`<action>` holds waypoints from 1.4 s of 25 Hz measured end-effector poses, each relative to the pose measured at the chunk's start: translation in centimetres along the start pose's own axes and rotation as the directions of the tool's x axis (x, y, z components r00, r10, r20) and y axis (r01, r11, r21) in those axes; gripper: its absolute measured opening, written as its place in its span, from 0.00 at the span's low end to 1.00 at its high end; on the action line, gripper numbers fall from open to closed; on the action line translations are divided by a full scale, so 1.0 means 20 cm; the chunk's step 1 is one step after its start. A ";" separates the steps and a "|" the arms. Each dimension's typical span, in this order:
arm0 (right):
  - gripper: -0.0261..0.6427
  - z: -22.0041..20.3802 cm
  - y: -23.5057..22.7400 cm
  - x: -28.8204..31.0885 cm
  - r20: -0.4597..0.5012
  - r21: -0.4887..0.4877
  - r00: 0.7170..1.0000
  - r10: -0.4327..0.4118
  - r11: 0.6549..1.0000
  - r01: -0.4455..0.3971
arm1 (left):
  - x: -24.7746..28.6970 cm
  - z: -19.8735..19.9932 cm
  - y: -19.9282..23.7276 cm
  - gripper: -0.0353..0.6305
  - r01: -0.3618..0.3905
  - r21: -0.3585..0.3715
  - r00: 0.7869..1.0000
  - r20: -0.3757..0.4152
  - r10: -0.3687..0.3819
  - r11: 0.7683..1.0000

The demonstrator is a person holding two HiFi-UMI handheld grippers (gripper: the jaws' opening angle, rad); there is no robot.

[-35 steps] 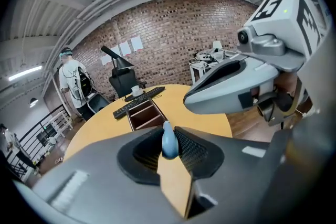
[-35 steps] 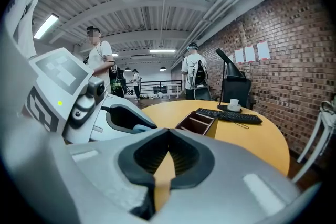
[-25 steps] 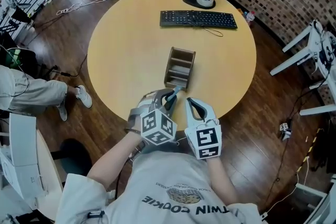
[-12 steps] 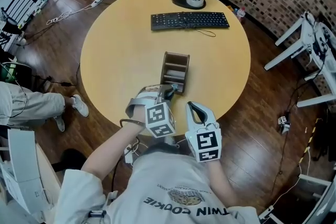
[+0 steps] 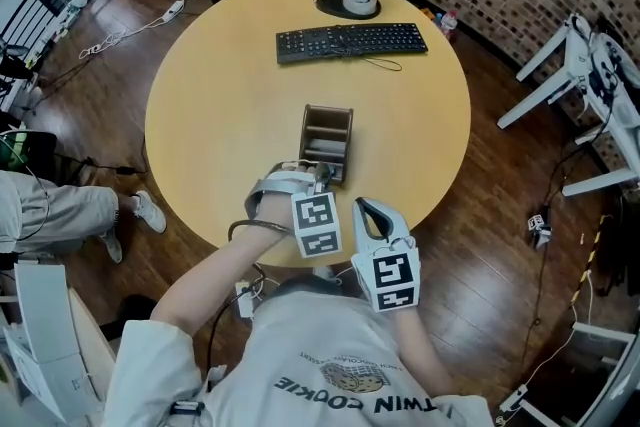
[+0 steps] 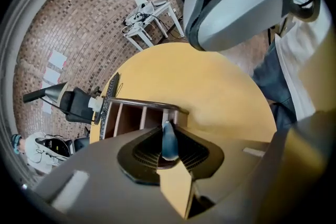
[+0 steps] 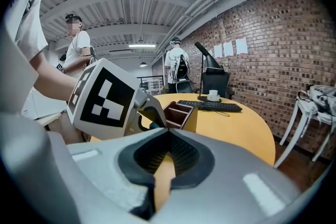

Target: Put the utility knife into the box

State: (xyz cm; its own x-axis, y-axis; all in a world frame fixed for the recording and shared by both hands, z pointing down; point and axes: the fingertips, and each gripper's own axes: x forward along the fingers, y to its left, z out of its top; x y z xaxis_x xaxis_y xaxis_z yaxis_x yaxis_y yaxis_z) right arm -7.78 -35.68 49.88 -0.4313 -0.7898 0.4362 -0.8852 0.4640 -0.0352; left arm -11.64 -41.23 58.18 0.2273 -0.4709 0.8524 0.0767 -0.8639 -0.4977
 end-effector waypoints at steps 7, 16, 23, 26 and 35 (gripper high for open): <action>0.03 -0.02 -0.02 -0.02 0.001 0.007 1.000 -0.013 1.000 0.013 | 0.06 0.00 -0.02 0.17 0.001 0.020 0.999 -0.043 0.000 1.000; 0.03 -0.03 -0.05 -0.02 -0.004 0.005 1.000 0.001 1.000 -0.001 | 0.09 0.03 0.01 0.17 -0.018 0.026 0.999 -0.051 0.019 0.999; 0.03 -0.03 -0.04 -0.04 -0.003 -0.004 1.000 0.022 1.000 -0.022 | 0.07 0.02 -0.01 0.18 -0.028 0.017 0.998 -0.053 0.029 0.999; 0.03 -0.02 -0.04 -0.05 -0.001 -0.007 0.999 0.032 0.999 -0.032 | 0.06 0.02 -0.01 0.20 -0.044 0.005 0.998 -0.050 0.044 0.999; 0.03 0.00 -0.01 -0.12 0.003 -0.035 0.997 0.081 0.996 -0.081 | -0.02 0.02 0.00 0.21 -0.097 -0.058 0.994 -0.064 0.093 0.994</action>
State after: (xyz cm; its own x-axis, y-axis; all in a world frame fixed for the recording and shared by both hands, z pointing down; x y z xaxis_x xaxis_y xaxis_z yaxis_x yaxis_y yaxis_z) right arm -6.53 -33.95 48.95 -0.5019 -0.7509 0.4292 -0.8408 0.5400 -0.0385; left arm -11.40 -41.07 57.82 0.1710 -0.5600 0.8106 -0.0019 -0.8229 -0.5681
